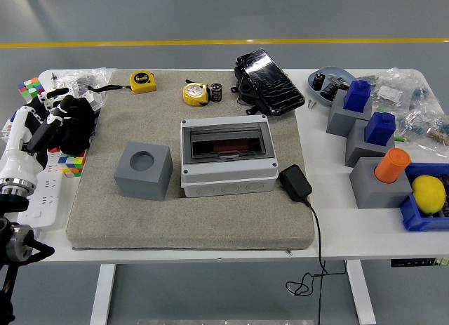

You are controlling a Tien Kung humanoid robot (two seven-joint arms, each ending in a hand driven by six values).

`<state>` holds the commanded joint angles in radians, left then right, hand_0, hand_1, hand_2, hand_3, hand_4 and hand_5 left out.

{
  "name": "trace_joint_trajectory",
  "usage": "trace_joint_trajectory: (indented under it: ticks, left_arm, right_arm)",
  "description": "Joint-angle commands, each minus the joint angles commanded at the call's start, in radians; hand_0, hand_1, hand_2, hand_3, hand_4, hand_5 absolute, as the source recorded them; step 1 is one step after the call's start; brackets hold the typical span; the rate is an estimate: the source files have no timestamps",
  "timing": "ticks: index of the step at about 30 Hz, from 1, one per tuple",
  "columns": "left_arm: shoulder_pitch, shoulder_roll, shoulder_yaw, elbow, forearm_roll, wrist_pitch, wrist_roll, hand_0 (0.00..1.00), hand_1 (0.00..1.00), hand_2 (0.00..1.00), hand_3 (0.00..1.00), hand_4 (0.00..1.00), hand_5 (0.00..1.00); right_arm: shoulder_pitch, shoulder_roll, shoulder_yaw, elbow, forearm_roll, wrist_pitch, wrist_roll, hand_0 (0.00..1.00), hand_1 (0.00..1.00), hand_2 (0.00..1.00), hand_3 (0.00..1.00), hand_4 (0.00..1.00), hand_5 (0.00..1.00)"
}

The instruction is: Fetch the battery,place it into the box,close the lid of the box

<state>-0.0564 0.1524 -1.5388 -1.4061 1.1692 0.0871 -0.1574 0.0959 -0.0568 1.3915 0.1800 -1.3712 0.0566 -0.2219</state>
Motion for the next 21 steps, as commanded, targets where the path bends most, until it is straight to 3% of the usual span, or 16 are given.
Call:
trace_joint_trajectory:
  ticks: [7,21]
  left_arm:
    - [-0.005,0.007,0.002,0.000,-0.003,-0.002,0.002,0.398,0.555,0.596,0.643,0.998,0.496]
    - [-0.006,-0.002,-0.024,-0.006,-0.003,-0.001,0.001,0.397,0.549,0.593,0.638,0.998,0.491]
  right_arm:
    - [0.009,-0.001,-0.008,0.000,0.011,-0.001,0.004,0.605,0.650,0.670,0.579,0.977,0.565]
    - [0.016,-0.005,-0.008,0.000,0.010,0.000,0.003,0.604,0.651,0.671,0.580,0.976,0.565]
